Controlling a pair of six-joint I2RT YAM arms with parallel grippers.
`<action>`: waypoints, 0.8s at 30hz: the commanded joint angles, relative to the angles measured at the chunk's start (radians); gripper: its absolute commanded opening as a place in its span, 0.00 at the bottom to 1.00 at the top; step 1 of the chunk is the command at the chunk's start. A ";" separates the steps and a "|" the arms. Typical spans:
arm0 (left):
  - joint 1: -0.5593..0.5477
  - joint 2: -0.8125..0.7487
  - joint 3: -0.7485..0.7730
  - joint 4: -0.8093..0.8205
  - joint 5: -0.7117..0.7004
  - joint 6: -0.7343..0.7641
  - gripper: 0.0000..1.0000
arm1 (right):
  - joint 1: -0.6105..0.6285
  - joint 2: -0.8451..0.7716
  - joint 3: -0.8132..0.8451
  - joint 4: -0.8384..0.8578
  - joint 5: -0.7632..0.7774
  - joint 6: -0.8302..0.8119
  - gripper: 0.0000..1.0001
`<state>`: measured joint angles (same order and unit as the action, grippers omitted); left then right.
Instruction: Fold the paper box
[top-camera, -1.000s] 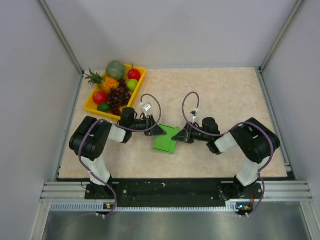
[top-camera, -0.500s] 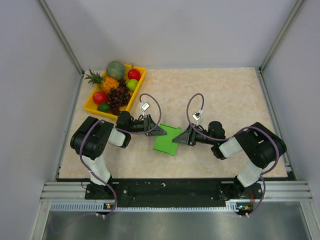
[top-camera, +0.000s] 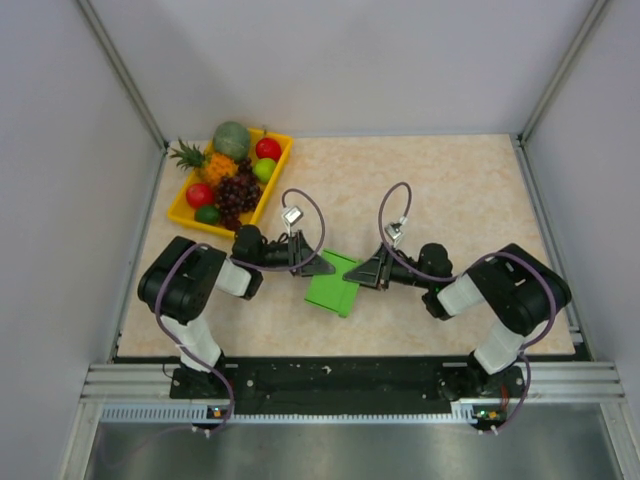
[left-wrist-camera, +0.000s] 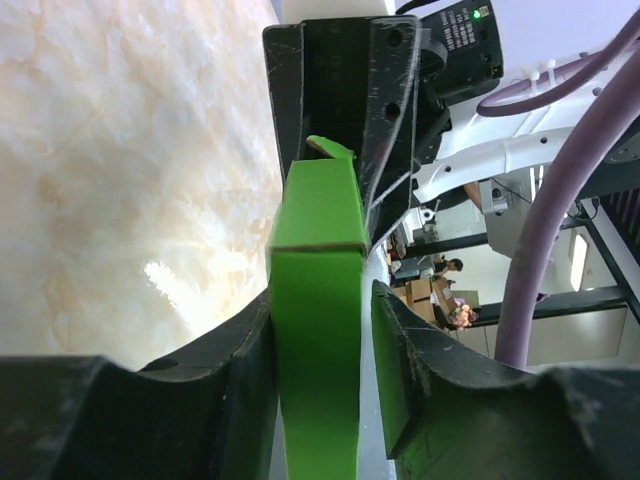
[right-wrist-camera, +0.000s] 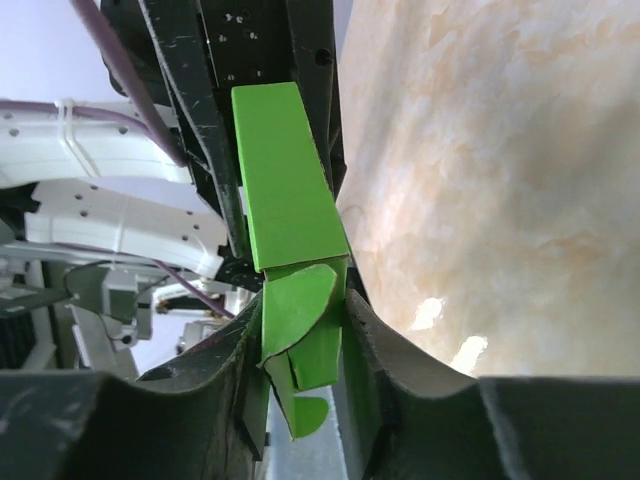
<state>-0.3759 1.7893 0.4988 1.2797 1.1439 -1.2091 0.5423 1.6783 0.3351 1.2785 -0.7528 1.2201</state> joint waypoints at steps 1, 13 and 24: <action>-0.011 -0.054 0.015 0.187 -0.006 0.013 0.45 | 0.010 -0.022 0.013 0.257 0.021 0.061 0.27; -0.014 -0.571 0.058 -0.980 -0.516 0.792 0.88 | -0.042 -0.104 -0.027 0.151 0.058 0.119 0.18; -0.335 -1.111 -0.067 -1.037 -1.053 1.259 0.99 | -0.177 -0.463 0.097 -0.819 0.113 0.009 0.23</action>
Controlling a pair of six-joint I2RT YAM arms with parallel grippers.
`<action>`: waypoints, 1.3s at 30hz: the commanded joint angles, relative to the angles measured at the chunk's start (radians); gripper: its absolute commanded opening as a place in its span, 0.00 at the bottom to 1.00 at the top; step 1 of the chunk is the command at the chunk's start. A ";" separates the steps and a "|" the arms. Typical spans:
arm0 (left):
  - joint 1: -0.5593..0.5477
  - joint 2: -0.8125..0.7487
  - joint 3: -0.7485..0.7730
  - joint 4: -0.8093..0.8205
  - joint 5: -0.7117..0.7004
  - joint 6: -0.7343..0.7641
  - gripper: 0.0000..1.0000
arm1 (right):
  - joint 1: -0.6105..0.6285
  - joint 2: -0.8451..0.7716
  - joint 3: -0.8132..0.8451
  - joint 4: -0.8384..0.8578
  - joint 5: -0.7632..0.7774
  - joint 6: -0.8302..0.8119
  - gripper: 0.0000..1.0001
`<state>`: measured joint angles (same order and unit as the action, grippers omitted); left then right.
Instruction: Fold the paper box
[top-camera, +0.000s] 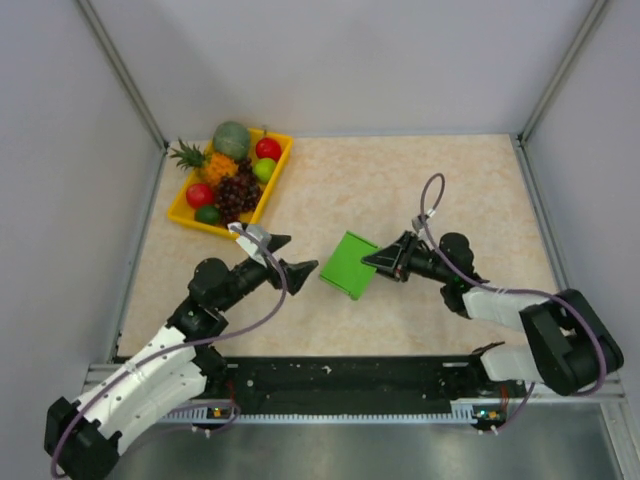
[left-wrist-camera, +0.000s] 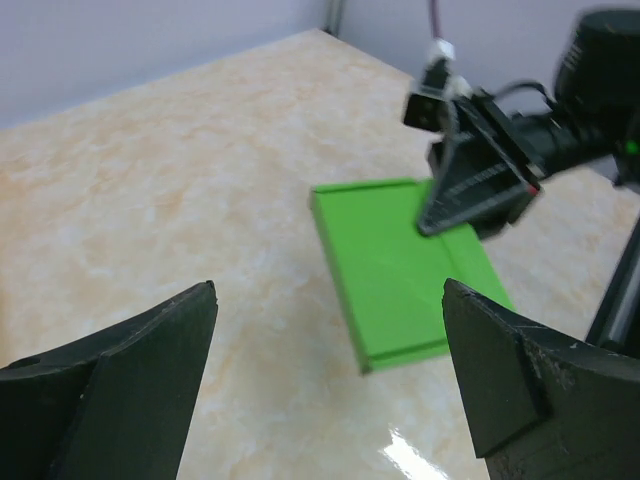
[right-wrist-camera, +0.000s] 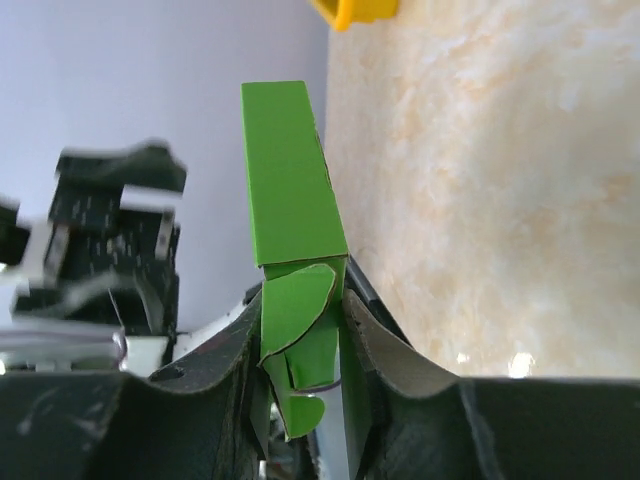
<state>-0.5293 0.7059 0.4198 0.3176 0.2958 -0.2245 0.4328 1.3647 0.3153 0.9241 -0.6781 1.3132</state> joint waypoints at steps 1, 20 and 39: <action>-0.225 -0.019 0.037 -0.107 -0.251 0.318 0.99 | -0.086 -0.206 0.145 -0.579 0.048 -0.119 0.24; -0.811 0.460 0.231 0.036 -0.719 1.344 0.87 | -0.212 -0.372 0.380 -1.081 0.002 -0.012 0.22; -0.798 0.690 0.286 0.337 -0.748 1.418 0.51 | -0.207 -0.440 0.363 -1.107 0.020 0.047 0.22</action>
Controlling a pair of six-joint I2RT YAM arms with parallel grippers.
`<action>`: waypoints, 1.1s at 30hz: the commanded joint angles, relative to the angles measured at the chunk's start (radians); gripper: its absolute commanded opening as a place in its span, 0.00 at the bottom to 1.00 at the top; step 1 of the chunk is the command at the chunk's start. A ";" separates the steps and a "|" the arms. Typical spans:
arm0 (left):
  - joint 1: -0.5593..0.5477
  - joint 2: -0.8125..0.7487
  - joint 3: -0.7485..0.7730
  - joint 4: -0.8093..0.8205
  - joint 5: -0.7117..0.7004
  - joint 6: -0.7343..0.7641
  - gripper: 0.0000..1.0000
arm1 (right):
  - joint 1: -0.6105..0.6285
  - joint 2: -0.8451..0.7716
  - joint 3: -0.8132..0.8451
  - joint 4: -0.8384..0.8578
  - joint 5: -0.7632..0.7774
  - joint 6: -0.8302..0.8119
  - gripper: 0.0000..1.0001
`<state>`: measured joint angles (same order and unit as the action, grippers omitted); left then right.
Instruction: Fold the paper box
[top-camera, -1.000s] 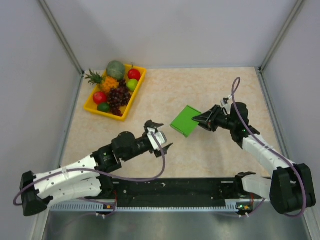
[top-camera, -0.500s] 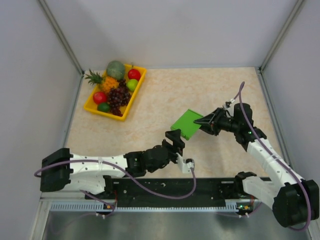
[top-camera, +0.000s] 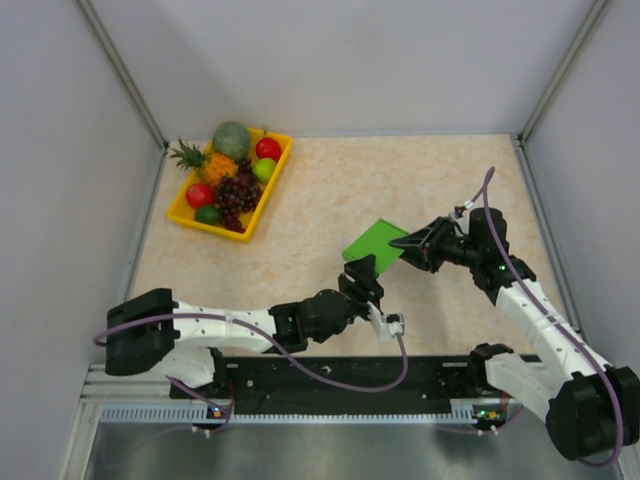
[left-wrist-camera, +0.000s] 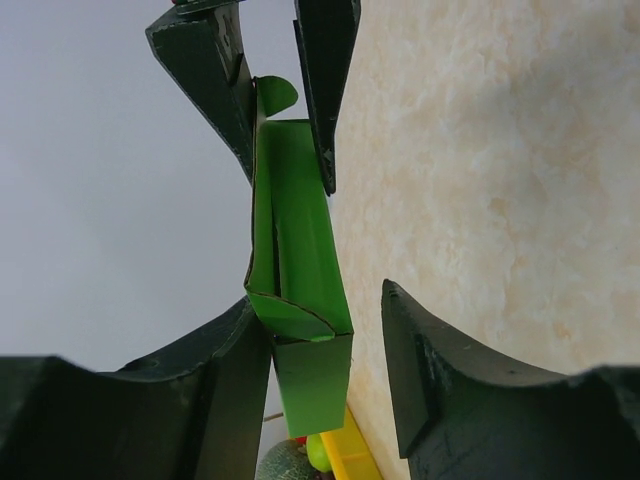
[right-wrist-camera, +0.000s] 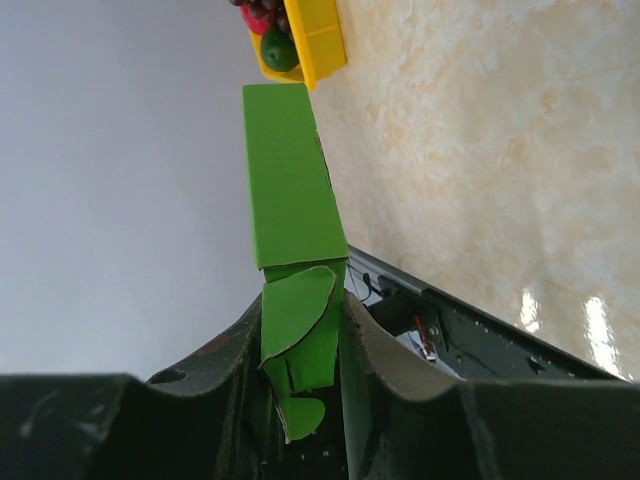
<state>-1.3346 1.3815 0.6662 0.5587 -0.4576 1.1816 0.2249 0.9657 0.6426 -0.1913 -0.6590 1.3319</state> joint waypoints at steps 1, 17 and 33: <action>0.011 0.019 0.039 0.105 0.005 0.012 0.49 | -0.001 -0.042 0.035 0.007 0.001 0.038 0.22; 0.048 -0.050 0.016 0.110 0.023 -0.152 0.36 | 0.004 -0.093 0.078 0.001 0.007 -0.103 0.59; 0.334 -0.421 -0.213 -0.034 0.632 -1.051 0.38 | -0.015 -0.345 0.101 -0.293 0.116 -1.074 0.57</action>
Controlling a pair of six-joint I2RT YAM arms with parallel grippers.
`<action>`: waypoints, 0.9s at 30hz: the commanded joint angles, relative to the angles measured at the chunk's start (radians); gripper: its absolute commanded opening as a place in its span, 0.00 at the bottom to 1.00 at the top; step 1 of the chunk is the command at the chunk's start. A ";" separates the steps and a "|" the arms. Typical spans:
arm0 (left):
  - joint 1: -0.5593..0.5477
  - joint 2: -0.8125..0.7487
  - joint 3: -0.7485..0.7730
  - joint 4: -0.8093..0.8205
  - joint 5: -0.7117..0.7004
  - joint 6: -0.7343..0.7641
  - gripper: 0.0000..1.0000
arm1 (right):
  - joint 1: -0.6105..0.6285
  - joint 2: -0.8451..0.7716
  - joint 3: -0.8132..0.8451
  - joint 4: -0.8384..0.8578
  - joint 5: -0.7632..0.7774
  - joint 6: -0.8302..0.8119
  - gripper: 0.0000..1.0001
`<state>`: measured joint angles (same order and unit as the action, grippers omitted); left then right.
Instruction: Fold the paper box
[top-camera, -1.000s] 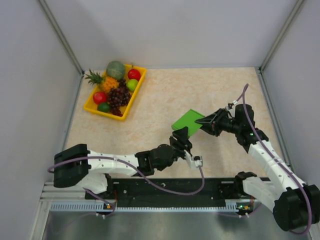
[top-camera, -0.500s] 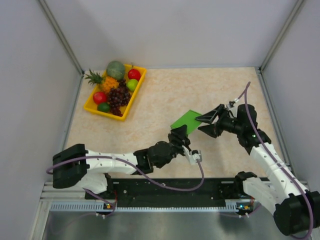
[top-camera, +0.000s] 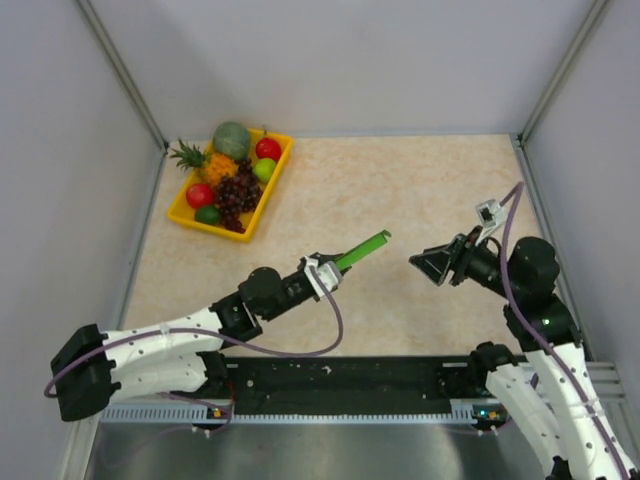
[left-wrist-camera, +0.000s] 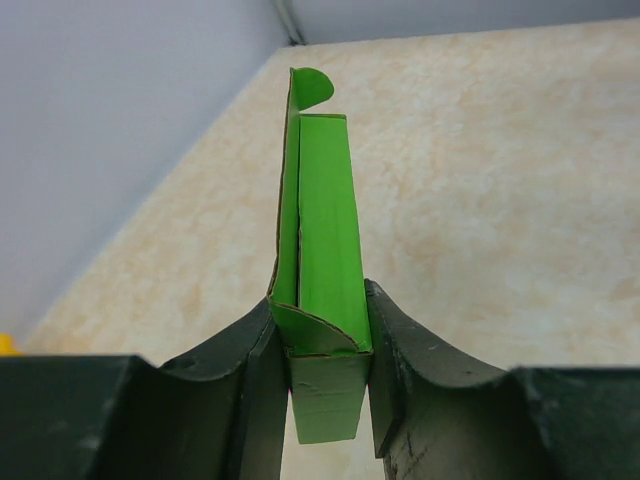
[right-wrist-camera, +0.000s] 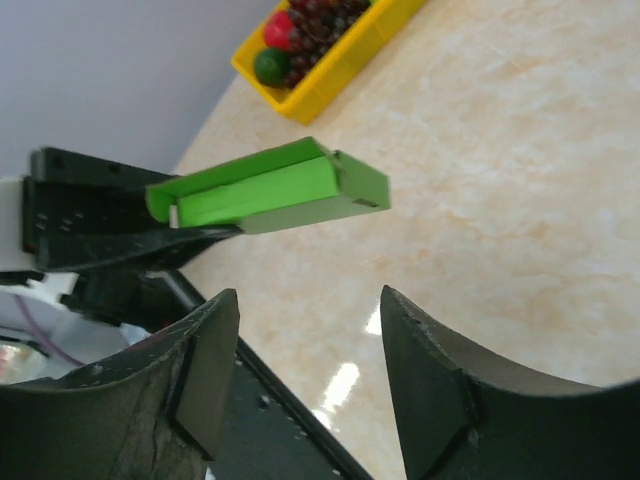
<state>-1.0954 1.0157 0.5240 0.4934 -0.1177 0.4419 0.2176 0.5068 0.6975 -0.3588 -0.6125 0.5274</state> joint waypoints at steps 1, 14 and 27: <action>0.115 -0.061 -0.087 0.042 0.323 -0.336 0.37 | -0.007 0.140 0.059 -0.155 0.068 -0.277 0.55; 0.302 0.066 -0.246 0.325 0.702 -0.419 0.34 | 0.340 0.459 0.215 -0.180 0.308 -0.323 0.37; 0.351 0.276 -0.245 0.513 0.836 -0.381 0.31 | 0.401 0.567 0.244 -0.293 0.362 -0.359 0.31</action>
<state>-0.7586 1.2823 0.2680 0.9073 0.6678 0.0364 0.6003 1.0534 0.8925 -0.6079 -0.2848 0.1856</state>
